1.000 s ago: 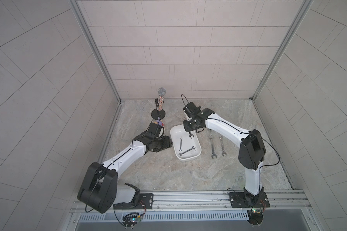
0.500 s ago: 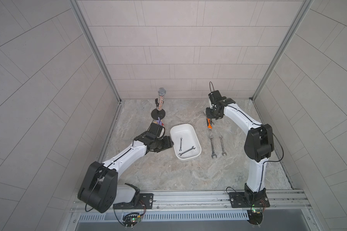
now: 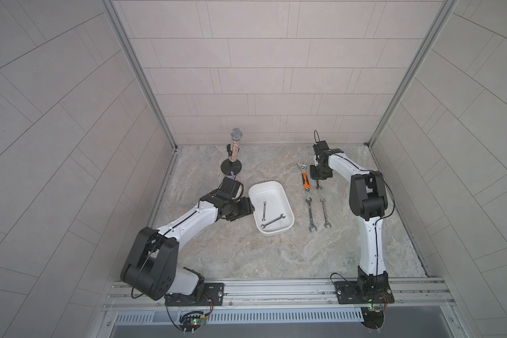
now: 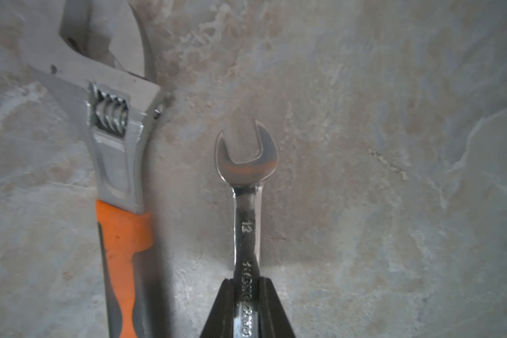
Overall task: Take out the wrench from the storage box
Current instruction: Move the storage box to the center of the board, then adjust the wrench in the storage box.
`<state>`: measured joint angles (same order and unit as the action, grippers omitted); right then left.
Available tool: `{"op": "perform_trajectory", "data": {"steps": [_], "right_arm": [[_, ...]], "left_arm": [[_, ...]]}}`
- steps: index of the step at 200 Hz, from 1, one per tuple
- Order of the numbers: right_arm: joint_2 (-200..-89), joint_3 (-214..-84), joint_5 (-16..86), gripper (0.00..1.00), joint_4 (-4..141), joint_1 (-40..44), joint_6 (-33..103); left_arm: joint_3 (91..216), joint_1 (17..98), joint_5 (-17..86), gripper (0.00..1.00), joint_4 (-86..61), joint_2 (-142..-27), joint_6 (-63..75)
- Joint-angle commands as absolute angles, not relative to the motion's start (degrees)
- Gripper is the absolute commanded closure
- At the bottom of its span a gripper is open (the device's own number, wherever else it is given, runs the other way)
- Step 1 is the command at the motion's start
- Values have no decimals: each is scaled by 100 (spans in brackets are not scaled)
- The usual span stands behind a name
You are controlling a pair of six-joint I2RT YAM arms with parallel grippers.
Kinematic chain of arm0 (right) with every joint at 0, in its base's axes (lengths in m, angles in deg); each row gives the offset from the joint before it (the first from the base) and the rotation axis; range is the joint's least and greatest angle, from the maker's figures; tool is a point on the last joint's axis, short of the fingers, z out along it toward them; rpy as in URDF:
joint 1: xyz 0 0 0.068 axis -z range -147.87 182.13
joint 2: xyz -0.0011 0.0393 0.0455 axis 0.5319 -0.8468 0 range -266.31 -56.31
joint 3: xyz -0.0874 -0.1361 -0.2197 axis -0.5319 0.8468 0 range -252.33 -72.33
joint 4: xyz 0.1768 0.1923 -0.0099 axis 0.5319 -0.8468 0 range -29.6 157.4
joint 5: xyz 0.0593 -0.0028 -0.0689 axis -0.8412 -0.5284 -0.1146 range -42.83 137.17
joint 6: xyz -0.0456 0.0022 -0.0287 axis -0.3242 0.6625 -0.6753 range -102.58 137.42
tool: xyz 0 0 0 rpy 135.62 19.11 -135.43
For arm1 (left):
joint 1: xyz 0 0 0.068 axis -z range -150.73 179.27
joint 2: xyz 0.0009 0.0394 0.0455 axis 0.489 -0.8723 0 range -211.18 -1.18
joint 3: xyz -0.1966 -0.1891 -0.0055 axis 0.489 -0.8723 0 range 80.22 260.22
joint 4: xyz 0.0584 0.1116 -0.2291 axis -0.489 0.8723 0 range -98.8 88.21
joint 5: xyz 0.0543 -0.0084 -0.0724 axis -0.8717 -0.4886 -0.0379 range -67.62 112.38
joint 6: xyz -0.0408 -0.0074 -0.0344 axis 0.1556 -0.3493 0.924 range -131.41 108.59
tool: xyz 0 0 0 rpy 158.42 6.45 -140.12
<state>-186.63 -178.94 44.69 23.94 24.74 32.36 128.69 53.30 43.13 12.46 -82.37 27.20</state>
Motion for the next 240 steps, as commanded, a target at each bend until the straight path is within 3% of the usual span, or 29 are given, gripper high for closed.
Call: {"op": "perform_trajectory", "data": {"steps": [1, 41, 74, 90, 116, 141, 175, 199, 240], "right_arm": [[-18722, -18004, 4572, 97, 2396, 2492, 3098], [-18775, -17958, 4616, 85, 2380, 2525, 3051], [-18651, -17959, 4594, 65, 2311, 2528, 3047], [-18539, -17956, 4598, 60, 2256, 2527, 3068], [-17961, -17772, 4545, 59, 2095, 2400, 3209], [-16632, -16661, 4425, 61, 2541, 2005, 3940], [-15387, -15386, 4749, 64, 3189, 471, 4879], [-15385, -15048, 4980, 63, 3558, -492, 5345], [-16532, -15617, 4869, 63, 3493, -1200, 5299]], "left_arm": [[12998, 5349, 4258, 36, 1308, -8286, 2660], [12979, 5340, 4263, 36, 1304, -8295, 2629], [12991, 5338, 4262, 37, 1342, -8339, 2625], [12998, 5346, 4267, 39, 1379, -8390, 2629], [12999, 5344, 4316, 44, 1379, -8454, 2668], [12988, 5389, 4408, 50, 1373, -8573, 2747], [12970, 5439, 4602, 54, 1284, -8729, 2882], [13025, 5458, 4718, 55, 1359, -8804, 2892], [12997, 5462, 4666, 55, 1379, -8688, 2899]]}}
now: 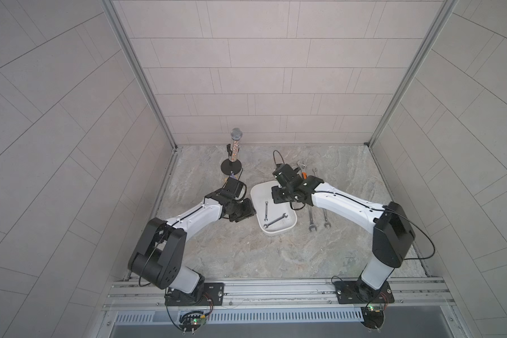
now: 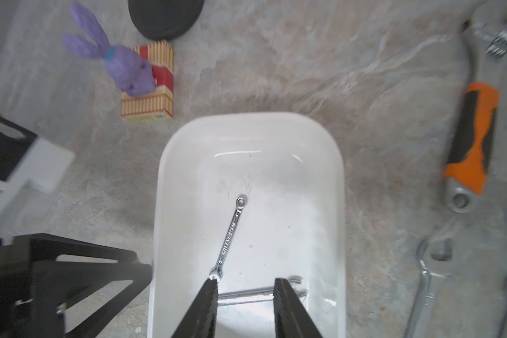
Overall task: Take out the wrench from the storage box
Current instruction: Adjust the wrench in the storage box, then pick up the wrench from the storage box.
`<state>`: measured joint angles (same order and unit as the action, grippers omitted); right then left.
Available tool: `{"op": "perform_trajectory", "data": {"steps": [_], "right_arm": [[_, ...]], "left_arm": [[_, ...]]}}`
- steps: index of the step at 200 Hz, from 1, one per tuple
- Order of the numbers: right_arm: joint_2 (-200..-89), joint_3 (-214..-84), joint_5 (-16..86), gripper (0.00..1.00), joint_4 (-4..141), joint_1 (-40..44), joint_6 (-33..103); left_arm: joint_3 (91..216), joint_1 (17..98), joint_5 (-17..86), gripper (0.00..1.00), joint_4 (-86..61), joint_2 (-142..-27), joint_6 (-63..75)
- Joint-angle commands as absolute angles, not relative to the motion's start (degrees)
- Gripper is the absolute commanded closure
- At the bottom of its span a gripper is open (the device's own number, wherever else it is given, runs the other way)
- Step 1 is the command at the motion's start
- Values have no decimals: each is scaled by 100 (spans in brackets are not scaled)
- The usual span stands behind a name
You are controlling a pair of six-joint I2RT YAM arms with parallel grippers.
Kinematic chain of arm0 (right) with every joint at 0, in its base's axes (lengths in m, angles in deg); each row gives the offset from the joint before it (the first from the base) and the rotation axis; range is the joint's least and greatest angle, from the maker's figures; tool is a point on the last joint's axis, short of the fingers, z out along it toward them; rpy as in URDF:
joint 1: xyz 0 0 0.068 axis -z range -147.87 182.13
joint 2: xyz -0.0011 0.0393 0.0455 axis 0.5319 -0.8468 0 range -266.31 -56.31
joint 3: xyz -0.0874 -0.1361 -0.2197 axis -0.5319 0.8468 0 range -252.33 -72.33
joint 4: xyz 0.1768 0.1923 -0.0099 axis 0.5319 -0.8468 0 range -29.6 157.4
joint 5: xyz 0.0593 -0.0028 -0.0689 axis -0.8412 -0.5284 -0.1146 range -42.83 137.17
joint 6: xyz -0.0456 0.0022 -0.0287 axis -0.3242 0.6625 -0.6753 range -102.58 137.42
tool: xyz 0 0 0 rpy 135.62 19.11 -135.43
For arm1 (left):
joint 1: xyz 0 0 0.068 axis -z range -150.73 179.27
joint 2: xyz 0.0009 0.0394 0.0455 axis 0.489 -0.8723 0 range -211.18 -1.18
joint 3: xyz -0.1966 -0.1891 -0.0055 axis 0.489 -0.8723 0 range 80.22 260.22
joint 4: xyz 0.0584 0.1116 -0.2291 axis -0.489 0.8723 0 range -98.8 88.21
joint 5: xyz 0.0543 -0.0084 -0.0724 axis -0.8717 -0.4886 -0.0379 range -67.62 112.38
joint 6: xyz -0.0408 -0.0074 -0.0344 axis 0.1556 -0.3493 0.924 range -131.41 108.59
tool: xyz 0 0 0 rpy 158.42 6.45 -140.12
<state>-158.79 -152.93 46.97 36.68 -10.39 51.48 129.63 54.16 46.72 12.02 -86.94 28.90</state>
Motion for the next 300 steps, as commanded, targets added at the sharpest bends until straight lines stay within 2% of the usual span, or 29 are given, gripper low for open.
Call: {"op": "perform_trajectory", "data": {"steps": [1, 35, 104, 209, 260, 300], "right_arm": [[-16566, -15635, 4863, 63, 3486, -1217, 5291], [-17271, -15971, 4779, 62, 3401, -1369, 5236], [-17868, -16256, 5081, 61, 3176, -1462, 5063], [-18259, -16586, 4584, 82, 3173, -1066, 4415], [-18261, -16759, 4400, 84, 3001, -971, 4160], [-18148, -16965, 4375, 82, 2648, -961, 4081]], "left_arm": [[12997, 5460, 4665, 55, 1379, -8684, 2896], [12973, 5450, 4589, 55, 1430, -8572, 2858], [12953, 5438, 4597, 54, 1441, -8464, 2797], [12902, 5344, 4510, 54, 1502, -8357, 2730], [12901, 5318, 4479, 54, 1511, -8276, 2691], [12903, 5300, 4480, 54, 1520, -8214, 2673]]}}
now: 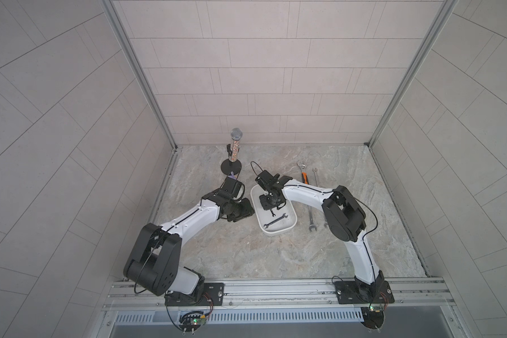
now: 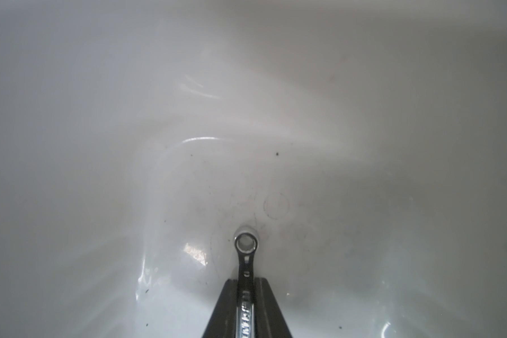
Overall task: Take out the wrench from the storage box
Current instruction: Pick up the wrench from the storage box.
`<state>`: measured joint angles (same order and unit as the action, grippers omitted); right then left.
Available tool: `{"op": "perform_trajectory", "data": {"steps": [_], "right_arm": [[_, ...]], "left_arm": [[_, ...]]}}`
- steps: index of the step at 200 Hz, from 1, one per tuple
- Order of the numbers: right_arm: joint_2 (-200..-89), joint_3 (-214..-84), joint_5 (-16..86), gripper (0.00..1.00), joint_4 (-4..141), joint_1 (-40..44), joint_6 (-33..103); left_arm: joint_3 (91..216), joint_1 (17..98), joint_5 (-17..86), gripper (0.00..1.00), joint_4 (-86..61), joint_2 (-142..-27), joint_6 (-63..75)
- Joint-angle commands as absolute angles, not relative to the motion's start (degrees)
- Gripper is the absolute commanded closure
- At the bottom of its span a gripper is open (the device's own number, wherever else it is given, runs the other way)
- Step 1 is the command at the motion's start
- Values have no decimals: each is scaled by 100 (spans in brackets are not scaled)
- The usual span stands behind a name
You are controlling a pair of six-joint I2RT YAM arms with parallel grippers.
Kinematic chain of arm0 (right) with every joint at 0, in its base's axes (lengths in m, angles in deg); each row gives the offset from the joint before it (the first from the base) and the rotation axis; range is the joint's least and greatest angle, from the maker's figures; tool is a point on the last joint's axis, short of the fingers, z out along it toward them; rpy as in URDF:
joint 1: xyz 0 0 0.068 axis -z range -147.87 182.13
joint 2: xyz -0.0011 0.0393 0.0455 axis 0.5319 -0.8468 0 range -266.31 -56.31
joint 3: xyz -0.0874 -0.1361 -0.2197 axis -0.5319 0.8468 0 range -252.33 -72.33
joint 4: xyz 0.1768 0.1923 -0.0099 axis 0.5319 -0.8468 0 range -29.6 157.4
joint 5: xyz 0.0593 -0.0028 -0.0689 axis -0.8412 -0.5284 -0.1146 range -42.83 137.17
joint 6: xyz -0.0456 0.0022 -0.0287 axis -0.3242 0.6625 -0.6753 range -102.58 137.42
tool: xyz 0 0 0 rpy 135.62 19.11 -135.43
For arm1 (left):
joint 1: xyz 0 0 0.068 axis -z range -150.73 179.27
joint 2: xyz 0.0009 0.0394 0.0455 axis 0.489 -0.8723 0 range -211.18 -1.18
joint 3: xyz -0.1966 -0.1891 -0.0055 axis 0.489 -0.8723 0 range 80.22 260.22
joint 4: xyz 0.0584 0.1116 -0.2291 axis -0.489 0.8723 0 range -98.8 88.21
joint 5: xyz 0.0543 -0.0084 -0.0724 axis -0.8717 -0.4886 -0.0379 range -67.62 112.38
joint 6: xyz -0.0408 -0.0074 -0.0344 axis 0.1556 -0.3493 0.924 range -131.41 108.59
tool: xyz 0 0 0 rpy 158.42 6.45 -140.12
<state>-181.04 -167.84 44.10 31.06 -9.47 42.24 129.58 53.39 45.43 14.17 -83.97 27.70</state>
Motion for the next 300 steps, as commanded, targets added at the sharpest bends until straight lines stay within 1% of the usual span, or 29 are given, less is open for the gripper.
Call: {"op": "perform_trajectory", "data": {"steps": [1, 33, 44, 87, 163, 254, 300], "right_arm": [[-18143, -16972, 4375, 82, 2629, -961, 4076], [-18237, -17347, 4349, 70, 2160, -961, 4002], [-18301, -17455, 4348, 67, 2013, -961, 3977], [-18565, -17844, 4382, 64, 1516, -983, 3690], [-18848, -18085, 4419, 71, 1440, -944, 3524], [-18986, -17318, 4514, 84, 1546, -942, 3859], [-18881, -17381, 4498, 86, 1550, -942, 3907]], "left_arm": [[12902, 5300, 4479, 54, 1520, -8218, 2673], [12898, 5300, 4486, 54, 1520, -8184, 2664], [12894, 5300, 4479, 54, 1518, -8174, 2664], [12885, 5300, 4473, 54, 1529, -8109, 2655], [12869, 5300, 4484, 54, 1520, -8063, 2638], [12892, 5293, 4463, 53, 1529, -8100, 2622], [12894, 5291, 4436, 54, 1529, -8090, 2629]]}}
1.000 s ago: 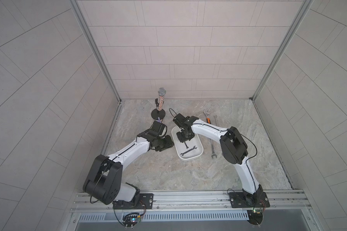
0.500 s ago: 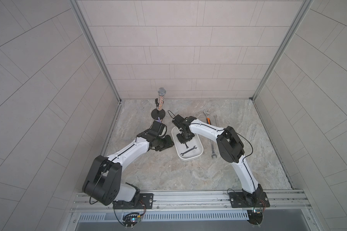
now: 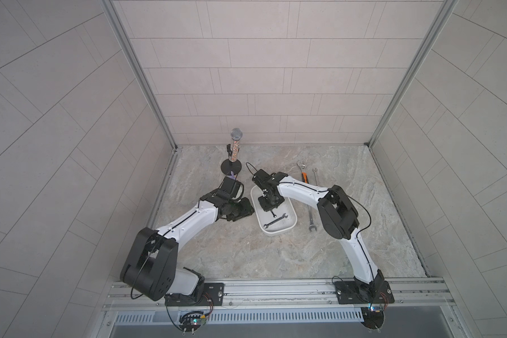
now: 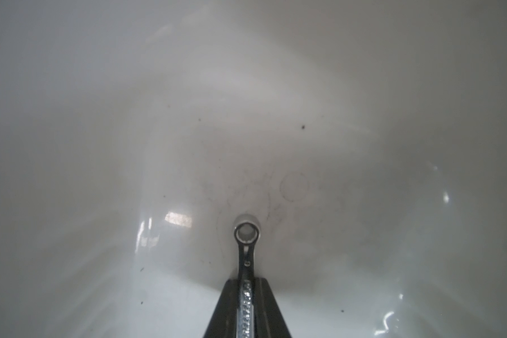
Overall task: Take out the wrench from the storage box
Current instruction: Pick up the wrench from the storage box, then place the wrench at the center of the board.
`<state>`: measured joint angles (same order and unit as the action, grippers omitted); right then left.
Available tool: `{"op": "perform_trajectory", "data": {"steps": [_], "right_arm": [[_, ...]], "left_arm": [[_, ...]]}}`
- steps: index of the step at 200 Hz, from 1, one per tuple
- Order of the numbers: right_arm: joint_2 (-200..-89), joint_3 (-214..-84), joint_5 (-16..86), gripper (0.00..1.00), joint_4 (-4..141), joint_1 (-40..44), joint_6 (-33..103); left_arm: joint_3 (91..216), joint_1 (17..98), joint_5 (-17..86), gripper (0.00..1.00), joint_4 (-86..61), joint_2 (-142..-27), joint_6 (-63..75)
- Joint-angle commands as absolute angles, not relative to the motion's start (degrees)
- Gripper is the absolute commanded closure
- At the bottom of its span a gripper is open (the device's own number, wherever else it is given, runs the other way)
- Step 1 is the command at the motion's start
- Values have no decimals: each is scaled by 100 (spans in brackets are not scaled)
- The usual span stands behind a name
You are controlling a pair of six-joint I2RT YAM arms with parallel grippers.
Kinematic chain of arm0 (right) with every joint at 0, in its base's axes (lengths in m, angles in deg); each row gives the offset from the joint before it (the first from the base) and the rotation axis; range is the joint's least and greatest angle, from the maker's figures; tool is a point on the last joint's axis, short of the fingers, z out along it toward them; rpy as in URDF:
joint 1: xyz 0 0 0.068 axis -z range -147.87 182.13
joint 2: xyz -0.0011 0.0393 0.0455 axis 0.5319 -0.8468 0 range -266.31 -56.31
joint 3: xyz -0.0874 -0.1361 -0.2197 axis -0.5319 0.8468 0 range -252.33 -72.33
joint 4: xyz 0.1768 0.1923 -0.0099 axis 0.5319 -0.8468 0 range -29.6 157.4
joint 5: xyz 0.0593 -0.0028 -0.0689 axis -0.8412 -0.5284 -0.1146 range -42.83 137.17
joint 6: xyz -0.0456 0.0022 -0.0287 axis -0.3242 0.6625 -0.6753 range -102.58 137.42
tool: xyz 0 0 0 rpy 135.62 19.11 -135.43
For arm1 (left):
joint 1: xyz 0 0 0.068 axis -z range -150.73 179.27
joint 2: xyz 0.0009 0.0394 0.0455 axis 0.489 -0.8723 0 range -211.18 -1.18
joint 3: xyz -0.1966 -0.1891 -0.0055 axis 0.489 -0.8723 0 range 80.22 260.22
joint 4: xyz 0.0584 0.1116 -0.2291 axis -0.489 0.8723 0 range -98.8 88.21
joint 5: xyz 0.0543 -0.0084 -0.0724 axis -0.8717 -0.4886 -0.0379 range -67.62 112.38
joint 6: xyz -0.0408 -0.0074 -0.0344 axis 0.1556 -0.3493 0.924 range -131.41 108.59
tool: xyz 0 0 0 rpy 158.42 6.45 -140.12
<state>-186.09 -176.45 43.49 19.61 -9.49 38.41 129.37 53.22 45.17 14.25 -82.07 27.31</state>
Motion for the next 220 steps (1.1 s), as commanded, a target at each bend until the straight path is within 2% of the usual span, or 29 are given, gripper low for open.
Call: {"op": "perform_trajectory", "data": {"steps": [1, 163, 220], "right_arm": [[-18879, -17387, 4498, 86, 1552, -939, 3910], [-18324, -18502, 4549, 87, 997, -911, 3984], [-17814, -18613, 4655, 87, 860, -670, 3986]], "left_arm": [[12893, 5287, 4436, 54, 1529, -8090, 2629], [12887, 5265, 4435, 53, 1520, -8031, 2629], [12869, 5264, 4446, 53, 1520, -8017, 2629]]}}
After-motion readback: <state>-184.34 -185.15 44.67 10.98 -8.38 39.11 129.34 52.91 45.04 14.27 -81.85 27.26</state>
